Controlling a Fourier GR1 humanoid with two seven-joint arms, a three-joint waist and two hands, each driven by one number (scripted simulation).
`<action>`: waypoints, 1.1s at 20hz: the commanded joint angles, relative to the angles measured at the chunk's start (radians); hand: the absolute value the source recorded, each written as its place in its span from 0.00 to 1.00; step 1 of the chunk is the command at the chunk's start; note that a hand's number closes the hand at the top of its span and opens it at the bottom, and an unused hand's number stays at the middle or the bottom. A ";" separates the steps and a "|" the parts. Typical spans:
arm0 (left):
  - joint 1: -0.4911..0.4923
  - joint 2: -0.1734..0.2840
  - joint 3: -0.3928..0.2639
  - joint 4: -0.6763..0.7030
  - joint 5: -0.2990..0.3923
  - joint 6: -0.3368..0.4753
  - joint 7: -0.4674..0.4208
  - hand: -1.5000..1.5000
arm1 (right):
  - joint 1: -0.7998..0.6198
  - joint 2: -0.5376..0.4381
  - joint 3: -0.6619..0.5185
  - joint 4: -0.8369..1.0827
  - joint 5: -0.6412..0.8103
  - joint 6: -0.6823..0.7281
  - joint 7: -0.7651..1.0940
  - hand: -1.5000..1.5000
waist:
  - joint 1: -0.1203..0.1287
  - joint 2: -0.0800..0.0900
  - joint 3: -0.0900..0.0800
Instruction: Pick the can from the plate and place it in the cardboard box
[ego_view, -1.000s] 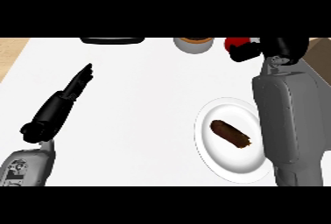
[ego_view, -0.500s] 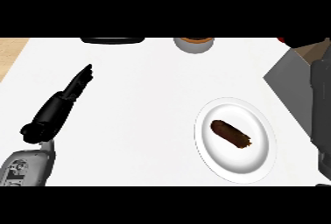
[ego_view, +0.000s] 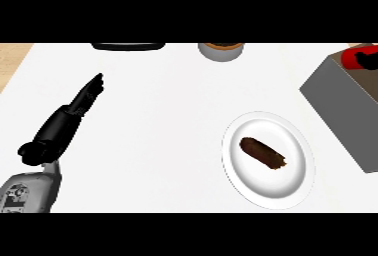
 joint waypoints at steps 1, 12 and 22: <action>-0.029 -0.003 -0.003 -0.018 0.016 -0.015 0.052 0.50 | 0.014 -0.121 -0.042 0.139 -0.052 0.114 -0.100 1.00 | 0.005 0.007 0.006; 0.027 -0.024 -0.011 0.003 -0.033 0.016 -0.022 0.50 | 0.106 -0.154 -0.039 0.251 -0.158 0.194 -0.339 0.00 | 0.000 0.004 0.005; 0.012 -0.032 -0.009 0.018 -0.027 0.018 -0.017 0.50 | -0.048 -0.033 -0.499 0.217 -0.569 -0.084 -0.353 0.00 | -0.012 0.002 0.008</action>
